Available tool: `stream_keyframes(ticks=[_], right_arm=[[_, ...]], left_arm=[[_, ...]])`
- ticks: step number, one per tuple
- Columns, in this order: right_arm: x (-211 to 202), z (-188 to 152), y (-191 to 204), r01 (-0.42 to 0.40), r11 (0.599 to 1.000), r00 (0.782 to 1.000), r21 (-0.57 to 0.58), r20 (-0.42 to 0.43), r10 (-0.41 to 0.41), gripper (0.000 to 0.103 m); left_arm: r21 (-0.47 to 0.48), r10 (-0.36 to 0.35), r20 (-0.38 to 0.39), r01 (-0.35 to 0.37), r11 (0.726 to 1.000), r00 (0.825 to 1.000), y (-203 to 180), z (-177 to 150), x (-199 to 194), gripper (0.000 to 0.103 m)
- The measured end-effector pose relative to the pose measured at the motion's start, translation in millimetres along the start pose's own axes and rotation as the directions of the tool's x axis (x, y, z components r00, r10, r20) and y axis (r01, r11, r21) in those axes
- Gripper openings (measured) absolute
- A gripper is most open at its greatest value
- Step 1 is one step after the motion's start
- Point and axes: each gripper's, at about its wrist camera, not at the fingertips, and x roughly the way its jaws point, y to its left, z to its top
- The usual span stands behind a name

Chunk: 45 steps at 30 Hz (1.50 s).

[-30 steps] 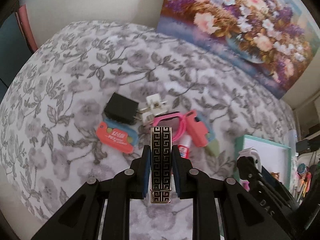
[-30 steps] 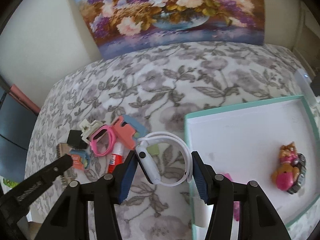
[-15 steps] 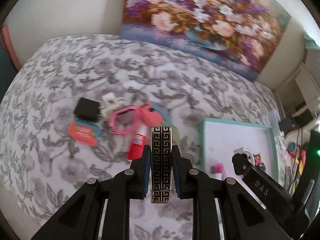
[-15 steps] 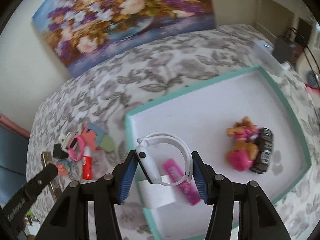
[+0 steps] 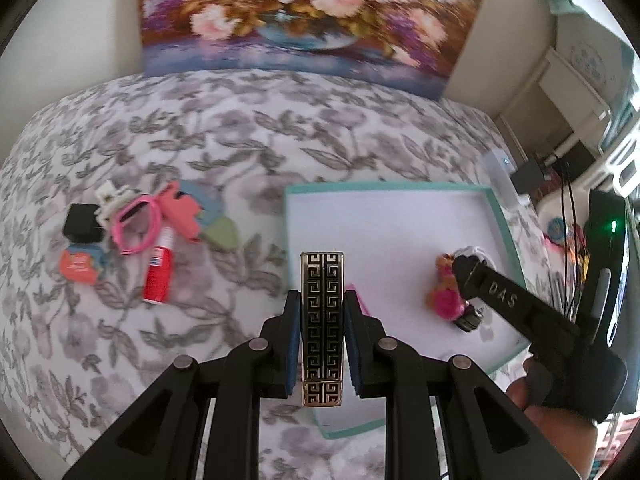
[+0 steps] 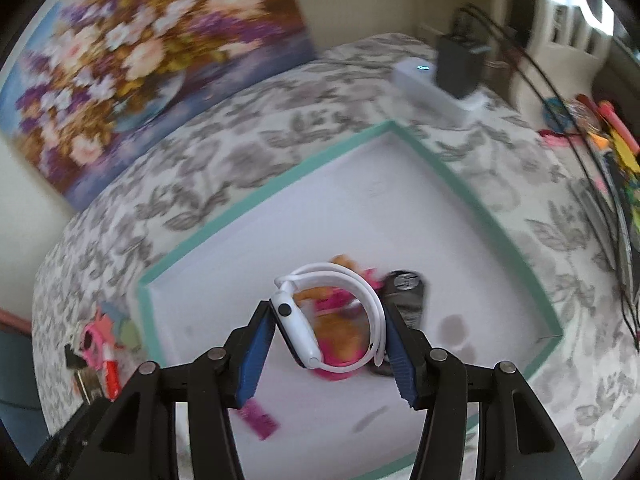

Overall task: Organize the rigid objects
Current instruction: 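Carry the comb and watch over the white tray and open both tools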

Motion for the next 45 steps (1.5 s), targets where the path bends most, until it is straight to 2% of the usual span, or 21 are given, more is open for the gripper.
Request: stream_keyframes(ticks=[6,16,25,31,35,38,43,45], right_arm=[[1,8,-32,0.065,0.996,0.998,0.056,0.011,-0.065,0.057],[9,12,-67,0.108,0.985,0.994,0.133,-0.017,-0.107,0.057],[13,11,-72,0.117,0.983,0.993,0.142,-0.034,-0.114,0.058],[17,11,-74,0.134,0.979,0.990,0.155,-0.059,-0.127,0.058],[19,11,-74,0.154,0.975,0.987,0.161,-0.071,-0.144,0.062],[17,11,-73,0.166,0.973,0.985,0.158,-0.064,-0.158,0.070],[10,11,-63,0.183,0.976,0.983,0.122,-0.045,-0.178,0.070],[6,12,-55,0.181,0.978,0.983,0.101,-0.028,-0.179,0.070]], left_arm=[[0.048,-0.016,-0.050,0.018,0.999,0.999,-30,-7,15,0.021],[0.130,0.006,-0.118,0.010,0.991,0.993,-72,-19,40,0.021],[0.124,0.017,-0.185,0.006,0.992,0.983,-76,-27,62,0.021],[0.118,0.029,-0.179,-0.008,0.993,0.983,-71,-27,62,0.023],[0.117,0.046,-0.171,-0.026,0.993,0.984,-68,-27,61,0.037],[0.109,0.056,-0.153,-0.039,0.993,0.987,-63,-25,57,0.040],[0.065,0.080,-0.121,-0.073,0.995,0.989,-46,-18,48,0.054],[0.031,0.095,-0.112,-0.092,0.995,0.989,-36,-13,45,0.063]])
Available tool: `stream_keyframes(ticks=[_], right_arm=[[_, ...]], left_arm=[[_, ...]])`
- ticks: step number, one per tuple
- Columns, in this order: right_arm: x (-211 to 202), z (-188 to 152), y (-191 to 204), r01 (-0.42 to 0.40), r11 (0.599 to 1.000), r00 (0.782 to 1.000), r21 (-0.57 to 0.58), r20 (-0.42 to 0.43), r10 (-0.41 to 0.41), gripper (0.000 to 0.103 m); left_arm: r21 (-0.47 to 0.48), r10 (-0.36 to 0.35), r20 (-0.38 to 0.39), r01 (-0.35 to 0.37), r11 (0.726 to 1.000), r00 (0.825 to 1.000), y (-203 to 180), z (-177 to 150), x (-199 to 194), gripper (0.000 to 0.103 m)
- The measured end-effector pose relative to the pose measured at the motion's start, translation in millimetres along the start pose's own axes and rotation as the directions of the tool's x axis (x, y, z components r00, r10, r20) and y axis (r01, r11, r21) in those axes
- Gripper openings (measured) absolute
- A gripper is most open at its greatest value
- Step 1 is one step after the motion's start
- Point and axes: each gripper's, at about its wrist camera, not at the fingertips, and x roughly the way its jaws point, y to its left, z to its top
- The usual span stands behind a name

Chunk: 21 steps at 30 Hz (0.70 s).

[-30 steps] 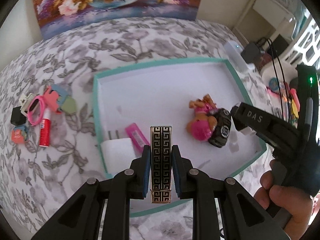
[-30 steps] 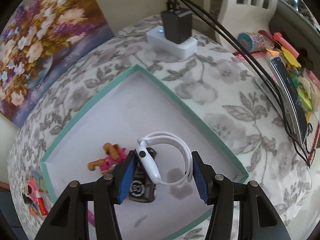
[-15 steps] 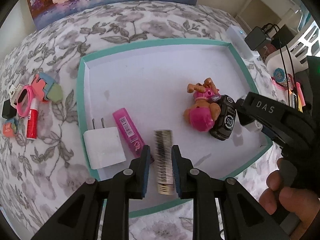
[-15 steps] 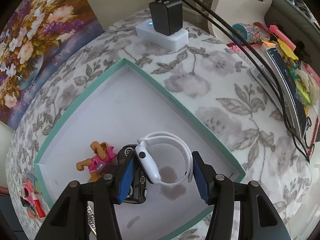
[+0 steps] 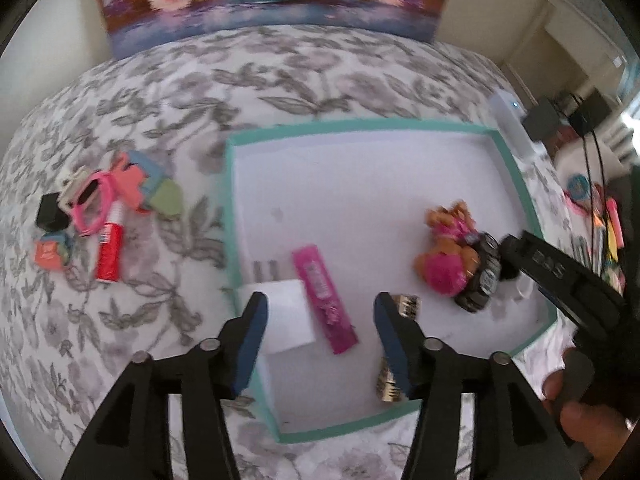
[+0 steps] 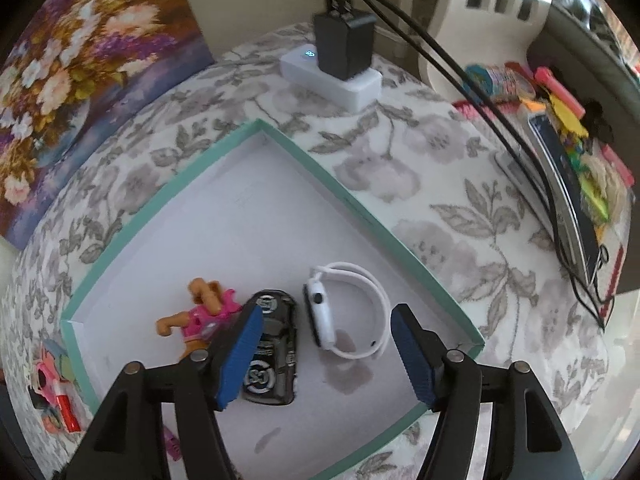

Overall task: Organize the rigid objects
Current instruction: 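Carry the comb and watch over the white tray and open both tools, then move both tools back toward the remaining pile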

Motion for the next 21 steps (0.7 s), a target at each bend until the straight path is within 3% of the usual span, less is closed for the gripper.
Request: stream_keyframes(ticks=[7,13,16,21], right_arm=[[-13,-11,39,-0.023,0.993,0.999,-0.118,0.033,0.027,0.071],[-30,-28,77,-0.078,0.969,0.993,-0.236,0.066,0.096,0.071],[-35,-40,97,-0.105,0.954,0.990,-0.281,0.064,0.128,0.071],[-36,-64,128,-0.127,0.926,0.987,-0.356,0.048,0.154,0.082]], left_arm=[[-0.170,0.068,0.032,-0.061,0.983,0.997,51,15,-7,0.071],[-0.332,0.095,0.024,-0.082,0.940,0.995,104,18,-6,0.073],[-0.386,0.108,0.015,-0.094,0.918,0.994,126,17,-5,0.083],[-0.451,0.121,-0.012,-0.114,0.885,0.993,153,15,-1,0.084]])
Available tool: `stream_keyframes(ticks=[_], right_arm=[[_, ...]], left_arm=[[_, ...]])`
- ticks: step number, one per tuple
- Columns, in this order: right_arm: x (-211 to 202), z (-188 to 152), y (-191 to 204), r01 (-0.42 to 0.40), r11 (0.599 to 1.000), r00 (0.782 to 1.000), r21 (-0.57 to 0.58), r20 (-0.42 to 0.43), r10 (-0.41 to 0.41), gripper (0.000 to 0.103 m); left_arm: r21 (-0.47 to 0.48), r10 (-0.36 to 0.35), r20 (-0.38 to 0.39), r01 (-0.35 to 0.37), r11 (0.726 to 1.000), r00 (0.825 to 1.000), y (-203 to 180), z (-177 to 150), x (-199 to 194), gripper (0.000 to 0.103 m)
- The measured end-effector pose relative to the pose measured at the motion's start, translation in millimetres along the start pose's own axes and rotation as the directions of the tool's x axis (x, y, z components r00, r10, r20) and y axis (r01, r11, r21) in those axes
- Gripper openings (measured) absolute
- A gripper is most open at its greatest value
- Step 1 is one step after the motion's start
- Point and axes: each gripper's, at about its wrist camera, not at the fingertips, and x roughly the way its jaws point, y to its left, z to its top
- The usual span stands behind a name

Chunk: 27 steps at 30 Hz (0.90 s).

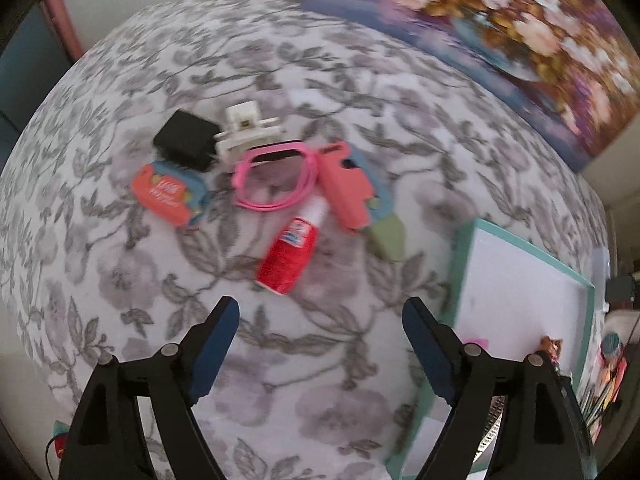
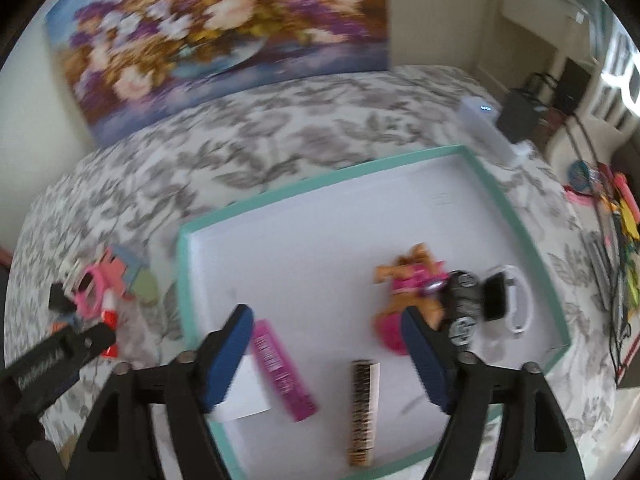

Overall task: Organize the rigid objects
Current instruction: 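Move both tools back toward the remaining pile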

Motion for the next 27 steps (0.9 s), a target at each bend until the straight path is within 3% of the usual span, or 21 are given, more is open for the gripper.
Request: stream_keyframes(ticks=[6,8,10,13,15,27], right_arm=[[1,-8,28,-0.017,0.998,1.000,-0.063,0.000,0.017,0.084],[2,-10,32,-0.024,0.998,1.000,-0.066,-0.002,0.024,0.098],[1,-12,36,-0.023,0.998,1.000,-0.063,0.002,0.024,0.103],[1,-13,43,-0.029,0.997,1.000,-0.072,0.001,0.029,0.103],[2,-15,48,-0.027,0.997,1.000,-0.078,-0.002,0.027,0.103],[4,-23,82,-0.039,0.991,0.999,-0.130,0.001,0.040,0.103]], left_arm=[[-0.044,0.016,0.003,-0.016,0.999,1.000,22,9,3,0.085],[-0.064,0.021,0.007,-0.020,0.998,1.000,31,13,3,0.085],[-0.077,0.027,0.008,-0.027,0.997,1.000,39,15,3,0.085],[-0.095,0.039,0.013,-0.037,0.995,0.999,53,19,4,0.087],[-0.105,0.047,0.017,-0.045,0.993,0.999,62,22,4,0.100],[-0.185,0.098,0.050,-0.087,0.979,0.994,117,41,-1,0.100]])
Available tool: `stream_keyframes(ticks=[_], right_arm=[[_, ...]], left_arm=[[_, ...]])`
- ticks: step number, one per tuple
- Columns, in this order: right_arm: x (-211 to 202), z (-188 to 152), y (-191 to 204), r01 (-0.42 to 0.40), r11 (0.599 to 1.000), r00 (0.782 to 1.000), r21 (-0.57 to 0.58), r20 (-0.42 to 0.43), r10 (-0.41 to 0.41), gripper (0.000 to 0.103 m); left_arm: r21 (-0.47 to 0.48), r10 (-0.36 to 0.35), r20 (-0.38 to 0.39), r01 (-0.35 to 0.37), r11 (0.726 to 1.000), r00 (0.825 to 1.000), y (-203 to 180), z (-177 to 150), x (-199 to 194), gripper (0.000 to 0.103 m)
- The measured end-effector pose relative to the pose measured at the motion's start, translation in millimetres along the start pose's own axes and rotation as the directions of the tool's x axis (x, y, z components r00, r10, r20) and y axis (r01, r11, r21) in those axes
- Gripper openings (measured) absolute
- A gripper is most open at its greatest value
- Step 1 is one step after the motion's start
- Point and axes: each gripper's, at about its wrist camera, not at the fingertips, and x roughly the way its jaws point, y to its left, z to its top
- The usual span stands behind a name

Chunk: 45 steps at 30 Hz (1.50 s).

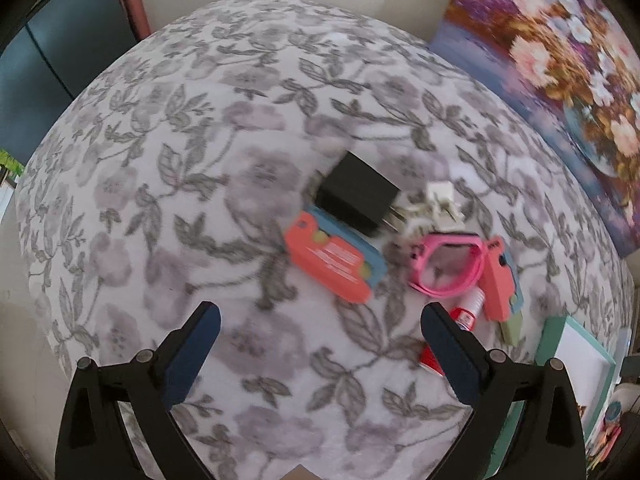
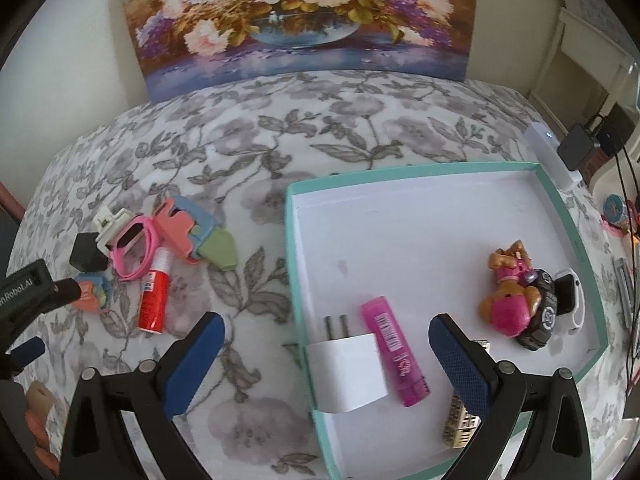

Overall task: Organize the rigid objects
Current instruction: 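Move both tools back toward the remaining pile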

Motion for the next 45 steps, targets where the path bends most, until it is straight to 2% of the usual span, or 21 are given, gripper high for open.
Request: stream_keyframes(ticks=[8,16,21,27,36,45], right_arm=[[4,-4,28,-0.024,0.999,1.000,-0.041,0.003,0.024,0.103],[8,-5,55,-0.054,0.993,0.998,-0.104,0.017,0.056,0.103],[15,-4,69,-0.090,0.988,0.996,-0.124,0.003,0.091,0.103],[28,-1,83,-0.115,0.985,0.993,-0.129,-0.017,0.114,0.103],[50,3,95,-0.114,0.986,0.993,-0.121,-0.051,0.109,0.103],[67,5,111,-0.098,0.986,0.994,-0.138,-0.062,0.090,0.103]], left_arm=[[-0.042,0.002,0.026,-0.001,0.999,1.000,26,12,-1,0.100],[-0.043,-0.053,0.059,0.056,0.998,0.997,29,20,2,0.101],[-0.038,-0.090,0.040,0.092,0.995,0.995,28,23,12,0.101],[-0.042,-0.051,0.008,0.051,0.998,0.999,33,25,26,0.101],[-0.041,-0.057,-0.018,0.056,0.998,0.998,40,28,40,0.101],[-0.045,-0.063,-0.012,0.062,0.997,0.998,43,27,40,0.101]])
